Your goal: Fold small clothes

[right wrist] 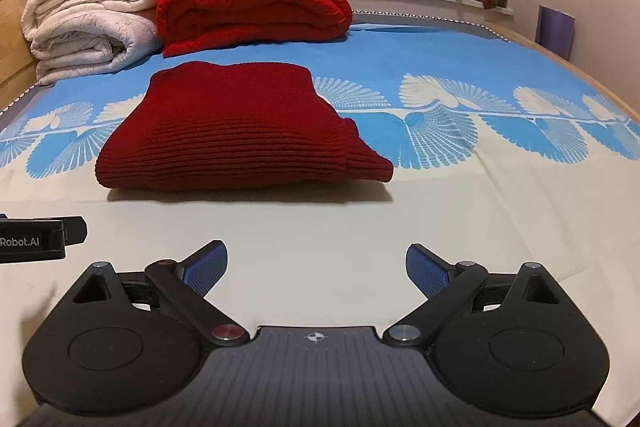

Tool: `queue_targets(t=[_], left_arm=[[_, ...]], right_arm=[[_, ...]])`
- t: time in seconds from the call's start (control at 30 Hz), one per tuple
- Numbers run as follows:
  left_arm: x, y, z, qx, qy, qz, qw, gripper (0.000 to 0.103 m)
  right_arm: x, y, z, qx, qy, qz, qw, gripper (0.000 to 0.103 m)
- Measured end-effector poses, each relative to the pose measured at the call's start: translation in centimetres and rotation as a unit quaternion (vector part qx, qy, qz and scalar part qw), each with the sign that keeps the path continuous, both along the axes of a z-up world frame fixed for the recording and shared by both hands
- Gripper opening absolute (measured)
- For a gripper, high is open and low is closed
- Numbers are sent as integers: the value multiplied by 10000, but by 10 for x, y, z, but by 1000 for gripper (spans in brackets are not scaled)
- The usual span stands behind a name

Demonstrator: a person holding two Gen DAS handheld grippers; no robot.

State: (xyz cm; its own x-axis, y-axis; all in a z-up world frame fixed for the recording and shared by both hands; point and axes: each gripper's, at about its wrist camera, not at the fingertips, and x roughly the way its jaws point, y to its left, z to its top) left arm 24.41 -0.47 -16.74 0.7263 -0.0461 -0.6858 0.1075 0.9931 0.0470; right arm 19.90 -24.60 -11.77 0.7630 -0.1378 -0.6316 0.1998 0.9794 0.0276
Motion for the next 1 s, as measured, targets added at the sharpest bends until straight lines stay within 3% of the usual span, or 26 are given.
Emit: queue_targets(t=[1.0], left_arm=[[0, -3, -3, 75, 18, -43, 10000, 103]], right_arm=[[0, -2, -2, -9, 85, 21, 10000, 96]])
